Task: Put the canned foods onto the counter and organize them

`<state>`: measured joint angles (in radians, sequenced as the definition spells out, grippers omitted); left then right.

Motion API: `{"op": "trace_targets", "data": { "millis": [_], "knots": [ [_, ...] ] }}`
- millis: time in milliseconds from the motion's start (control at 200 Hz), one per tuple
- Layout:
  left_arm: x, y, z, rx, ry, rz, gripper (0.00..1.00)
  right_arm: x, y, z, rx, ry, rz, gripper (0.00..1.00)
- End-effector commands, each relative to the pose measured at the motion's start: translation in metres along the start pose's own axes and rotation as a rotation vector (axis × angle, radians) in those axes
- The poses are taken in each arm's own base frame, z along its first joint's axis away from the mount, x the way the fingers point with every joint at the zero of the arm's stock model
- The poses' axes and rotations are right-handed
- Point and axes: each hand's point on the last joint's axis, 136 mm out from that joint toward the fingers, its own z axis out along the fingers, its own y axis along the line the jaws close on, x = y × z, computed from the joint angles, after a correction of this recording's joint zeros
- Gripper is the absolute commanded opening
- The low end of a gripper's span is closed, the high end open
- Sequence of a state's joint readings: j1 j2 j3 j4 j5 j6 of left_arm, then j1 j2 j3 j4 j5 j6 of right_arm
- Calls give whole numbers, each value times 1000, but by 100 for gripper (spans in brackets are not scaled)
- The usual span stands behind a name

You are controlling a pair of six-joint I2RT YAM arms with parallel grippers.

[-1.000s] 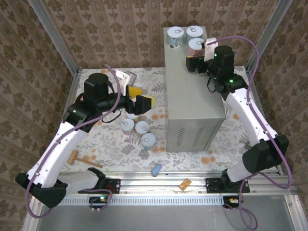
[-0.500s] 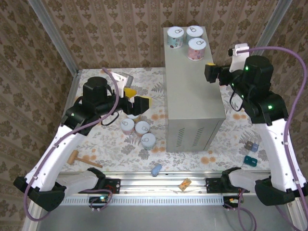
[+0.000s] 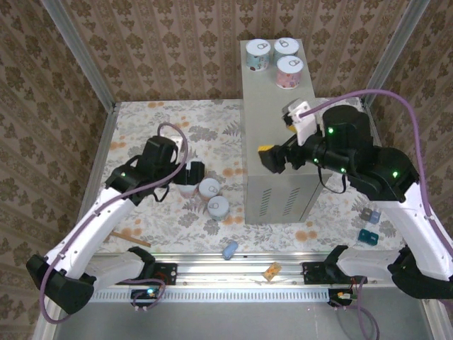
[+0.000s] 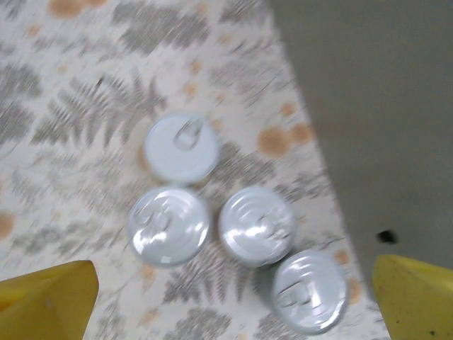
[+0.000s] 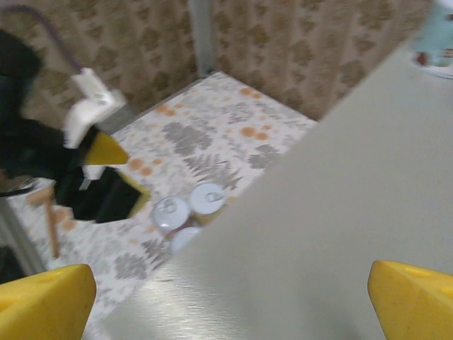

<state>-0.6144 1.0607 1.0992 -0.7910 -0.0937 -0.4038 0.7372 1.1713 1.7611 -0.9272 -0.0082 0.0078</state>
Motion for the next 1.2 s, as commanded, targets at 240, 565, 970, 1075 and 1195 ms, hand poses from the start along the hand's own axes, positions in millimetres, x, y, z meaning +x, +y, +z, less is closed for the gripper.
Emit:
{"op": "trace_targets", "data": {
  "millis": [240, 565, 970, 1075, 1195],
  "knots": [
    [63, 49, 41, -190, 193, -188, 100, 12, 58, 27, -146, 58, -92, 100],
    [103, 57, 87, -221, 353, -189, 99, 14, 59, 36, -137, 51, -92, 100],
    [91, 61, 127, -186, 305, -145, 94, 17, 56, 45, -112, 64, -97, 100],
    [88, 57, 135, -157, 309, -120, 94, 18, 55, 46, -107, 66, -99, 100],
    [84, 55, 142, -147, 303, -108, 93, 21, 54, 47, -100, 72, -100, 100]
  ]
}}
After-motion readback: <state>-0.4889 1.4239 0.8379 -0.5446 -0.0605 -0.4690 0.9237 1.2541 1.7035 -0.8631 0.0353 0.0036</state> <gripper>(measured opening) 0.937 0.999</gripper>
